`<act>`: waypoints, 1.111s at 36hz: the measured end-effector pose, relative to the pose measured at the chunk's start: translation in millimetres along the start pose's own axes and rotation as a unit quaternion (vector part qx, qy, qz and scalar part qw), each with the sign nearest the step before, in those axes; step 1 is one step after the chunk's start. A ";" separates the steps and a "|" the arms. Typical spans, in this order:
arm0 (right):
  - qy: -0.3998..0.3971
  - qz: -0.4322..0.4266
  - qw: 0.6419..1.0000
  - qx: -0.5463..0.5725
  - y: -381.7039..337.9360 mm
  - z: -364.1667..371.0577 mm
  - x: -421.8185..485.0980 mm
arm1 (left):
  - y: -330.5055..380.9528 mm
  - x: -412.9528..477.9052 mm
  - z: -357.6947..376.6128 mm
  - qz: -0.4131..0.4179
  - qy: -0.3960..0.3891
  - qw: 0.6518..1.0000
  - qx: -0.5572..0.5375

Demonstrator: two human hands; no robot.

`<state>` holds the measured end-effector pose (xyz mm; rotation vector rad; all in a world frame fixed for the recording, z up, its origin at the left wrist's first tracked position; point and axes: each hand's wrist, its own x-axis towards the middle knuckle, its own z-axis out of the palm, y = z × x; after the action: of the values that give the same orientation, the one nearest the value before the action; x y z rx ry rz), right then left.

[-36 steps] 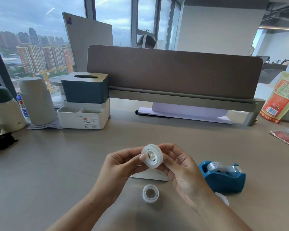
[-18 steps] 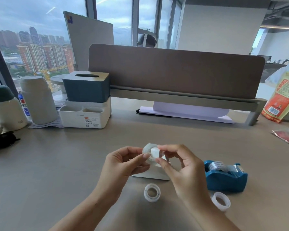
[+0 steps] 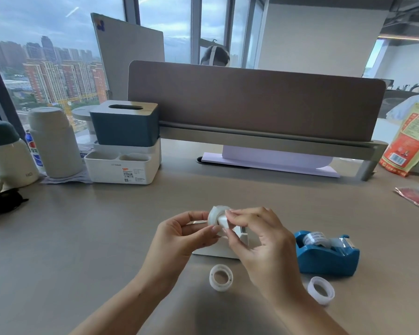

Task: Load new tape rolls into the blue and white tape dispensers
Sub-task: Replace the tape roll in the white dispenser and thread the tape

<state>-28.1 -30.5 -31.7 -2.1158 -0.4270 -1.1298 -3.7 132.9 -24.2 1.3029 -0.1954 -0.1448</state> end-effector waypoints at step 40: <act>-0.006 -0.003 0.998 -0.060 -3.8 0.3 2.5 | 0.3 -3.2 1.9 0.020 0.017 1.000 -0.001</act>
<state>-28.7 -27.7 -28.1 -2.2279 -0.3804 -1.1734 -7.2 131.9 -23.6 1.2975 -0.1928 -0.0883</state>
